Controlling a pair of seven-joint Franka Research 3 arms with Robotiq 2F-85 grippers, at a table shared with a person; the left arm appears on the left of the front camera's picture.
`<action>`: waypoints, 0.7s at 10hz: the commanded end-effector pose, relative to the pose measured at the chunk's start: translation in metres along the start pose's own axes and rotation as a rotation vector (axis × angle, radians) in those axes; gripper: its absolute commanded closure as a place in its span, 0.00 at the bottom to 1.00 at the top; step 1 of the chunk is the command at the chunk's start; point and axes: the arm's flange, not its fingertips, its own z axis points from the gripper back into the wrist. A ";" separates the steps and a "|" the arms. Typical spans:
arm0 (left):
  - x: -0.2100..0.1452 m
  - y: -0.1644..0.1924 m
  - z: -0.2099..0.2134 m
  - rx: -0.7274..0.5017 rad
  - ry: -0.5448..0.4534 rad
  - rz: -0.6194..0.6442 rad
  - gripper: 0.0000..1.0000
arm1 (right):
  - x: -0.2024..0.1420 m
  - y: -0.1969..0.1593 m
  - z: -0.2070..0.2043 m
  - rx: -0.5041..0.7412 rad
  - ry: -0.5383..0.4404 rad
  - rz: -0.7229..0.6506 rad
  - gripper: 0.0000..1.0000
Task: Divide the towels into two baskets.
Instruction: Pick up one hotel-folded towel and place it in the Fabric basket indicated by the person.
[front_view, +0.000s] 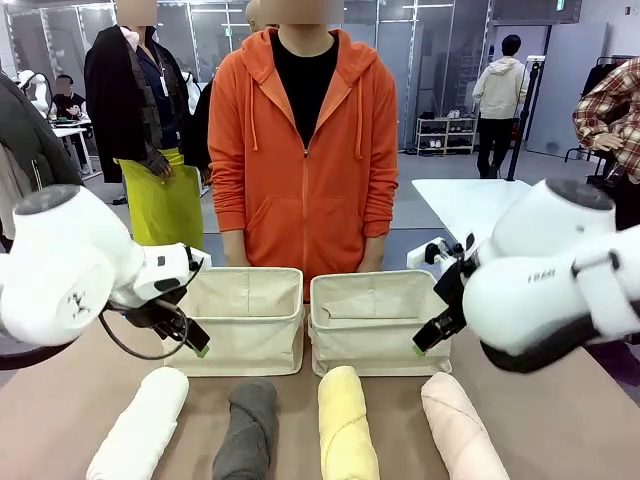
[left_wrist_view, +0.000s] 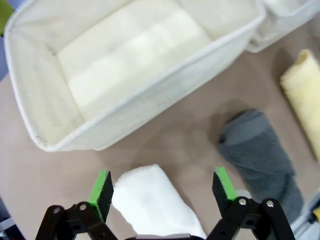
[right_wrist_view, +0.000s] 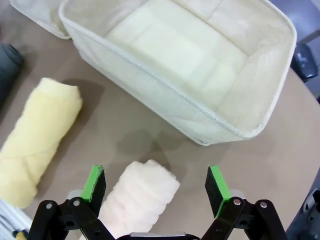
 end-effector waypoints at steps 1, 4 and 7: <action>0.002 0.014 0.034 -0.181 0.017 0.016 0.00 | 0.003 -0.017 0.028 0.141 0.015 -0.031 0.00; -0.023 0.061 0.066 -0.557 -0.106 0.169 0.00 | -0.010 -0.053 0.059 0.491 -0.063 -0.198 0.00; -0.071 0.129 0.088 -0.856 -0.343 0.311 0.00 | -0.055 -0.114 0.087 0.794 -0.252 -0.443 0.00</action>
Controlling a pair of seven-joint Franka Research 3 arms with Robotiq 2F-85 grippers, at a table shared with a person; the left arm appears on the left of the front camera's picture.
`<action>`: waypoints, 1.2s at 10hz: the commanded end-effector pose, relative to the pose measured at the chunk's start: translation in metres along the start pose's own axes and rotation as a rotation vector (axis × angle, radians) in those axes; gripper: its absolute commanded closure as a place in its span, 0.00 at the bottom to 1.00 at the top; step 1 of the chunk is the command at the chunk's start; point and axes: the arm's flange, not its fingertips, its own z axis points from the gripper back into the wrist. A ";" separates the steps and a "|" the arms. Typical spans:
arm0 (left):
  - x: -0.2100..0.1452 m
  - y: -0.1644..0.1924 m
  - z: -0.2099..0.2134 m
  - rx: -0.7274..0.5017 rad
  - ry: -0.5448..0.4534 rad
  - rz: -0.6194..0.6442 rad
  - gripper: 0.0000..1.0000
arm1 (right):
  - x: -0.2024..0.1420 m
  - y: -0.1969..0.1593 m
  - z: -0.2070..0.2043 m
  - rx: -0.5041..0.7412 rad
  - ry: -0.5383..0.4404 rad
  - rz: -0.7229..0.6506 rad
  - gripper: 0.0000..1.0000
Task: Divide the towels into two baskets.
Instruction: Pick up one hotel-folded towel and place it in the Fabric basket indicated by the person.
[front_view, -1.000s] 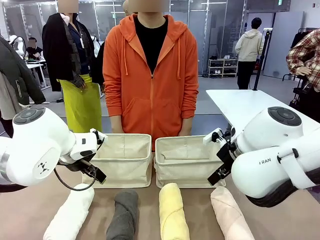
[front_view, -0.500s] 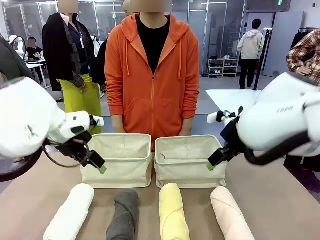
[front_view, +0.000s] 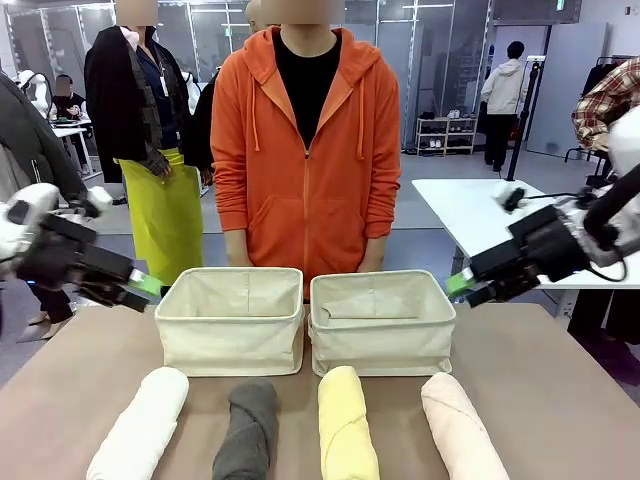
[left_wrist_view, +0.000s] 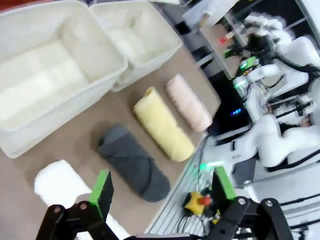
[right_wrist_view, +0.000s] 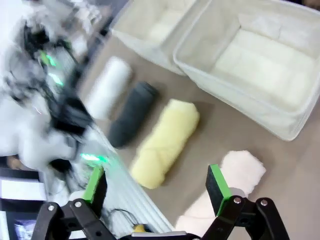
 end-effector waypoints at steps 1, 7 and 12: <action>-0.014 0.029 0.047 -0.066 -0.144 0.084 0.00 | -0.020 -0.036 0.054 0.097 -0.166 -0.141 0.00; -0.100 0.019 0.191 0.199 -0.533 0.205 0.00 | -0.143 -0.068 0.235 -0.065 -0.697 -0.369 0.00; -0.094 0.037 0.205 0.188 -0.508 0.225 0.00 | -0.141 -0.082 0.240 -0.063 -0.648 -0.388 0.00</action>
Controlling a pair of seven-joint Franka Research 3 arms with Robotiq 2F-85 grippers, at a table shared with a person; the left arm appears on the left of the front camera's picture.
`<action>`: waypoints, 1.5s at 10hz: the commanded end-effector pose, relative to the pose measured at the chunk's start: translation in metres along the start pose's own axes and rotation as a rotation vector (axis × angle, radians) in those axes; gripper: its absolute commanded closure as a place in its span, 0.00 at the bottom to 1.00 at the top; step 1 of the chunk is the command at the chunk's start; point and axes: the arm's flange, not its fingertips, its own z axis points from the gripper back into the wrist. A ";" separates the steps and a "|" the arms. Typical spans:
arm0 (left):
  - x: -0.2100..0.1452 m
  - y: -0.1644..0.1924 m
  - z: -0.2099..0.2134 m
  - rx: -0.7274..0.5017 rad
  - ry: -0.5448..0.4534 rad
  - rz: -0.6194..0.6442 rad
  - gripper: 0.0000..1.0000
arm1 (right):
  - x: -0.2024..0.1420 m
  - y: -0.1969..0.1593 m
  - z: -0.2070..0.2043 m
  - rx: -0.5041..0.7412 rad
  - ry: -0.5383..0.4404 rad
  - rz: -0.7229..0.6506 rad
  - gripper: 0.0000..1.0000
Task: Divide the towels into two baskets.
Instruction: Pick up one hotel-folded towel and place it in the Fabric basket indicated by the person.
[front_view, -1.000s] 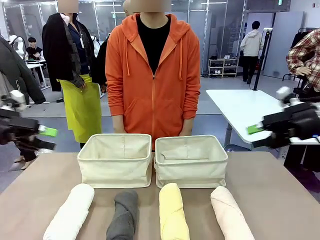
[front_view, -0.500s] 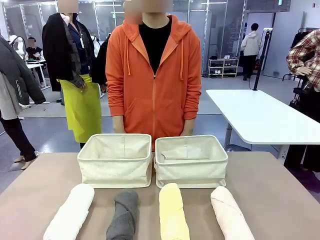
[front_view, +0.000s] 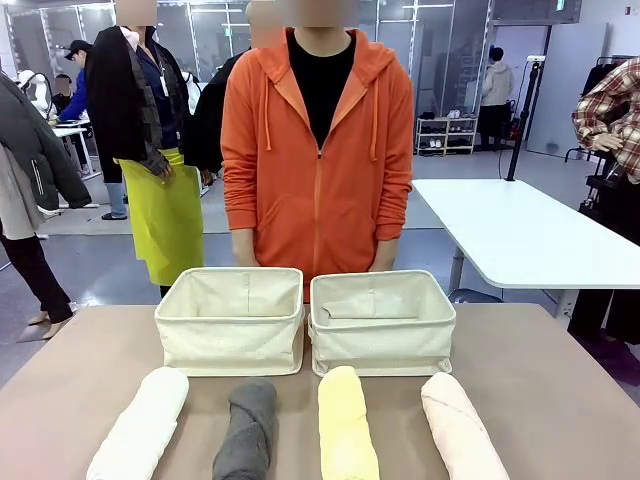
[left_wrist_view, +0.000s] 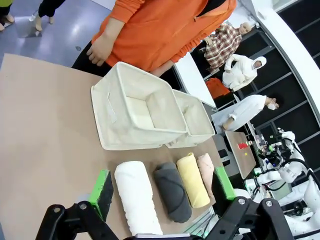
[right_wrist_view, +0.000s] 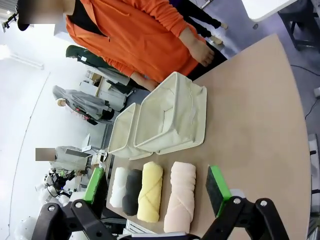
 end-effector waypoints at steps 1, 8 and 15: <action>0.000 -0.001 0.001 -0.026 -0.014 -0.007 0.00 | 0.001 0.002 0.000 0.019 -0.009 0.011 0.00; 0.000 -0.001 0.001 -0.026 -0.014 -0.007 0.00 | 0.001 0.002 0.000 0.019 -0.009 0.011 0.00; 0.005 -0.019 -0.016 0.030 0.075 -0.022 0.00 | 0.001 0.002 0.000 0.019 -0.009 0.011 0.00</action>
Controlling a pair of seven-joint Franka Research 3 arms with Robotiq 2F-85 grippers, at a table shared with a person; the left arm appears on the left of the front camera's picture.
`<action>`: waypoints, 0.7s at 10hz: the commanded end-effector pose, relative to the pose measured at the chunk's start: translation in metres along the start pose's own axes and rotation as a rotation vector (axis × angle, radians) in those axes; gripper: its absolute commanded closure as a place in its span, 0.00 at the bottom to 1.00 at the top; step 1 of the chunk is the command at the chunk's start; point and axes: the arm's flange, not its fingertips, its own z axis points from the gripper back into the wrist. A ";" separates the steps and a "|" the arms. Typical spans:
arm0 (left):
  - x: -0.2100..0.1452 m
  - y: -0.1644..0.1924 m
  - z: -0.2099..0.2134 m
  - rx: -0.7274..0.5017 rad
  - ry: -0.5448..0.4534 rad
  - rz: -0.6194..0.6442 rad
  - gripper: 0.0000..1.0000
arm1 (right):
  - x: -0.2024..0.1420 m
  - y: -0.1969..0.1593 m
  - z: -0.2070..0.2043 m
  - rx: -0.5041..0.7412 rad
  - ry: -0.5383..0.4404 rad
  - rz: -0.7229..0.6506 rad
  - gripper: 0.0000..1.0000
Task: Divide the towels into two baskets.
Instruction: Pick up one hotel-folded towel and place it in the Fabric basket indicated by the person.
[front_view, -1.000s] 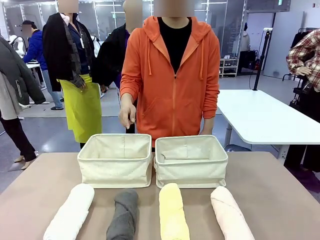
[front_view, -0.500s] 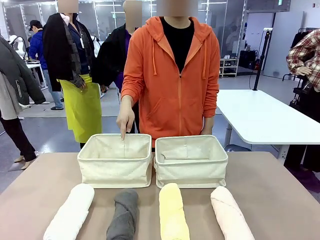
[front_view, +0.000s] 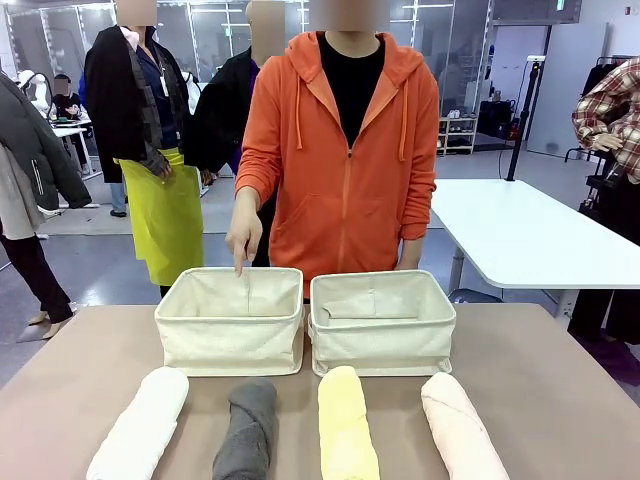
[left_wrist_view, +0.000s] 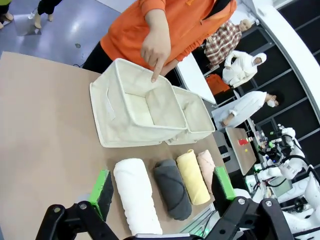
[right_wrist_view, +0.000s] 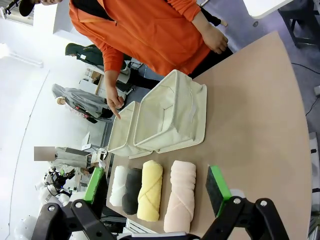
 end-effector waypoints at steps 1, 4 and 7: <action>0.008 -0.028 -0.029 0.060 0.102 -0.054 0.00 | 0.000 0.002 0.002 0.020 -0.014 0.012 0.00; -0.003 -0.060 -0.092 0.122 0.362 -0.116 0.00 | 0.000 0.002 0.002 0.020 -0.014 0.012 0.00; -0.026 -0.069 -0.145 0.296 0.547 -0.238 0.00 | 0.000 0.002 0.002 0.020 -0.014 0.012 0.00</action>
